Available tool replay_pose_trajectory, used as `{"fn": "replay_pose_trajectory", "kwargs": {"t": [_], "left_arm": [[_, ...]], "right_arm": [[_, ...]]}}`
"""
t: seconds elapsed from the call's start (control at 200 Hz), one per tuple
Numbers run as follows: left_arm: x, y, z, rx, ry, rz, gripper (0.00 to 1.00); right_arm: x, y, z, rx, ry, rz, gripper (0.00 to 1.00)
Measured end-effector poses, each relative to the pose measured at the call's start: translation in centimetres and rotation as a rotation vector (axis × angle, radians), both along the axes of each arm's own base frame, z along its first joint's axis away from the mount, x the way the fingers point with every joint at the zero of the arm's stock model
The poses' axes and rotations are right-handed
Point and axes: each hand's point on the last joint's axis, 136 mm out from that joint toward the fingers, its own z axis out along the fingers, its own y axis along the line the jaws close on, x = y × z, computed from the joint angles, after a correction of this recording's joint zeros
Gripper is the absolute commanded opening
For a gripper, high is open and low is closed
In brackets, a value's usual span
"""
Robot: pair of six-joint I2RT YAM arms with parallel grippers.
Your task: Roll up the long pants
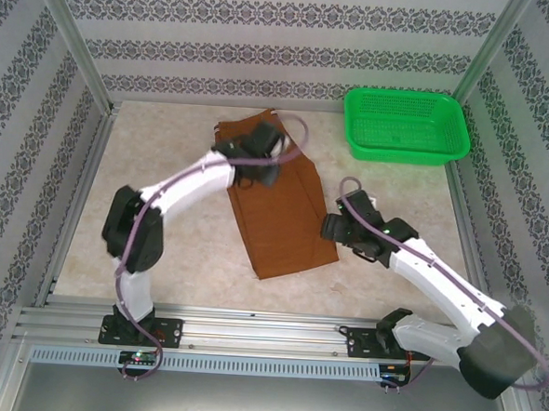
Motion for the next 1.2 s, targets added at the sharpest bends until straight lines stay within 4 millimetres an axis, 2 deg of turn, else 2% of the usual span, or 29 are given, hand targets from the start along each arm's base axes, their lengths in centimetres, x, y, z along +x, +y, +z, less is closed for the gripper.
{"fn": "replay_pose_trajectory", "kwargs": {"t": [0.015, 0.04, 0.06, 0.16, 0.18, 0.205, 0.23, 0.33, 0.405, 0.53, 0.719, 0.919, 0.984, 1.024, 1.039, 1.114, 1.204], "left_arm": [[-1.5, -0.2, -0.1, 0.022, -0.004, -0.034, 0.67], [-2.7, -0.1, -0.2, 0.041, -0.008, -0.056, 0.68], [-5.0, -0.3, -0.4, 0.068, -0.007, -0.109, 0.69], [-9.1, -0.2, -1.7, 0.121, -0.005, -0.195, 0.72], [-9.7, -0.1, -2.1, 0.137, 0.0, -0.206, 0.74], [-10.6, 0.1, -2.8, 0.161, 0.008, -0.224, 0.87], [-11.5, 0.2, -3.6, 0.186, 0.021, -0.243, 0.93], [-13.8, 0.5, -6.4, 0.272, 0.066, -0.3, 0.93], [-15.1, -0.3, -8.1, 0.314, 0.086, -0.348, 0.92], [-16.0, -1.9, -10.1, 0.34, 0.095, -0.398, 0.93], [-15.1, -3.3, -13.9, 0.389, 0.12, -0.404, 0.92], [-13.5, -3.2, -13.7, 0.367, 0.128, -0.368, 0.87], [-12.6, -3.1, -13.7, 0.357, 0.132, -0.345, 0.75], [-11.2, -2.7, -13.7, 0.365, 0.105, -0.31, 0.61], [-10.9, -2.6, -13.9, 0.36, 0.11, -0.296, 0.52], [-10.0, -2.5, -13.7, 0.35, 0.104, -0.273, 0.19], [-9.3, -2.1, -14.2, 0.36, 0.107, -0.252, 0.04]], "right_arm": [[0.1, -0.1, -0.1, -0.004, 0.004, -0.001, 0.98], [0.2, -0.3, -0.2, -0.011, 0.011, -0.002, 0.98], [0.3, -0.3, -0.4, -0.016, 0.023, 0.002, 0.98], [0.6, -0.3, -1.2, -0.036, 0.067, 0.019, 0.98], [0.6, -0.2, -1.4, -0.037, 0.075, 0.023, 0.98], [0.6, -0.1, -1.5, -0.037, 0.083, 0.026, 0.98], [0.6, -0.1, -1.7, -0.035, 0.089, 0.03, 0.98], [0.5, 0.3, -1.9, -0.02, 0.103, 0.039, 0.98], [0.4, 0.5, -1.9, -0.008, 0.109, 0.046, 0.98], [0.3, 0.5, -2.0, -0.005, 0.111, 0.045, 0.98], [-0.1, 0.2, -2.3, -0.004, 0.114, 0.037, 0.98], [-0.5, 0.0, -3.1, -0.008, 0.129, 0.033, 0.97], [-0.6, 0.0, -3.3, -0.008, 0.13, 0.033, 0.96], [-0.6, -0.1, -3.4, -0.008, 0.132, 0.033, 0.95], [-0.6, 0.0, -3.4, -0.006, 0.132, 0.032, 0.95], [-0.6, 0.0, -3.4, -0.005, 0.131, 0.032, 0.93], [-0.6, 0.0, -3.3, 0.0, 0.128, 0.032, 0.88]]}}
